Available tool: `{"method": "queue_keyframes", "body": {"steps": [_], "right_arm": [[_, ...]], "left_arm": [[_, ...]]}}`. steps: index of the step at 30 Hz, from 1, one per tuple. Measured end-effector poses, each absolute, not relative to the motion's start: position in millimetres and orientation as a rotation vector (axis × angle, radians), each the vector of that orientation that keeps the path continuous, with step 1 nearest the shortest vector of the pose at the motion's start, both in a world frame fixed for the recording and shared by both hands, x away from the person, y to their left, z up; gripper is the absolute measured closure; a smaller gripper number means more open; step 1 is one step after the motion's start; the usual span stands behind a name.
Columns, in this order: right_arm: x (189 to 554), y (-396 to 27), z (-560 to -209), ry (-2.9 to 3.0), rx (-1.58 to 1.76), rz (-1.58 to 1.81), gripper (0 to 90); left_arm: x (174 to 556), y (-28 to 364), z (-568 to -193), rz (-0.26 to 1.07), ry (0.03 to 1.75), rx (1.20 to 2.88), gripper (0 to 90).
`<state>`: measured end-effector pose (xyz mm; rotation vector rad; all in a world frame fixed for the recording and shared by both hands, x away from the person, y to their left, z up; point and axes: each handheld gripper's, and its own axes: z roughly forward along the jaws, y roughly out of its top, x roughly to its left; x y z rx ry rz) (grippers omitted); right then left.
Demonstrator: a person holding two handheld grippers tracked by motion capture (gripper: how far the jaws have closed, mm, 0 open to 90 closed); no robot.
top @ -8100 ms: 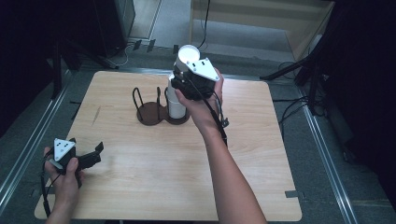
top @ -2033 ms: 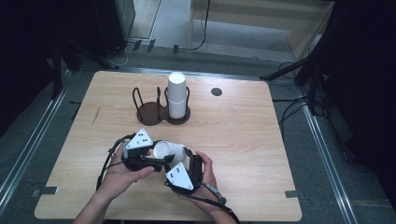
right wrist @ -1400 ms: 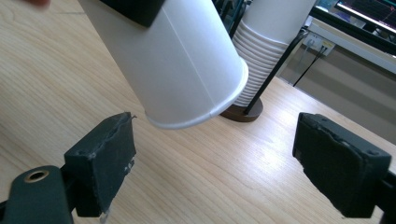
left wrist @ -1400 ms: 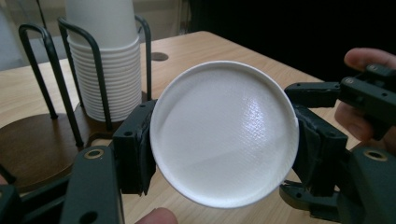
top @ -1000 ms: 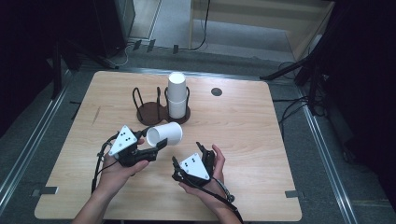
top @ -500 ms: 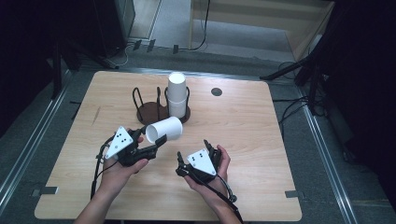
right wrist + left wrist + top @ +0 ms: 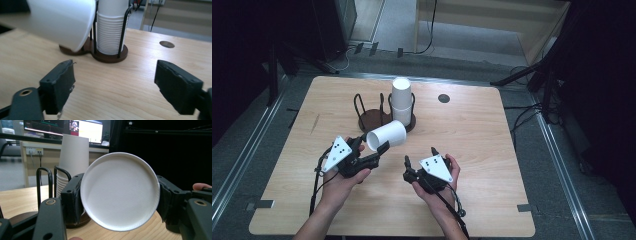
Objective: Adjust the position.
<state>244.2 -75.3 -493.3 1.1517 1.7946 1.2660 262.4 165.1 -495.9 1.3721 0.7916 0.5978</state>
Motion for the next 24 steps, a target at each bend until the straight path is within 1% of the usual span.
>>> {"method": "queue_keyframes", "body": {"steps": [7, 10, 12, 13, 24], "right_arm": [[250.1, -72.8, -473.6, 1.723, 1.361, 1.458, 16.6], [250.9, -71.4, -469.3, 1.721, 1.429, 1.512, 9.7], [250.1, -69.2, -467.9, 1.721, 1.445, 1.537, 2.7], [249.7, -68.0, -467.6, 1.719, 1.457, 1.549, 1.8], [252.5, -69.6, -462.3, 1.553, 1.741, 1.749, 1.4]], "left_arm": [[261.8, 164.9, -495.4, 0.611, 0.773, 1.365, 33.7], [261.9, 164.8, -495.7, 0.619, 0.766, 1.361, 33.7], [262.0, 164.7, -496.0, 0.622, 0.761, 1.359, 33.7], [262.0, 164.4, -496.2, 0.624, 0.759, 1.358, 33.7], [259.7, 156.9, -499.7, 0.63, 0.738, 1.358, 33.7]]}}
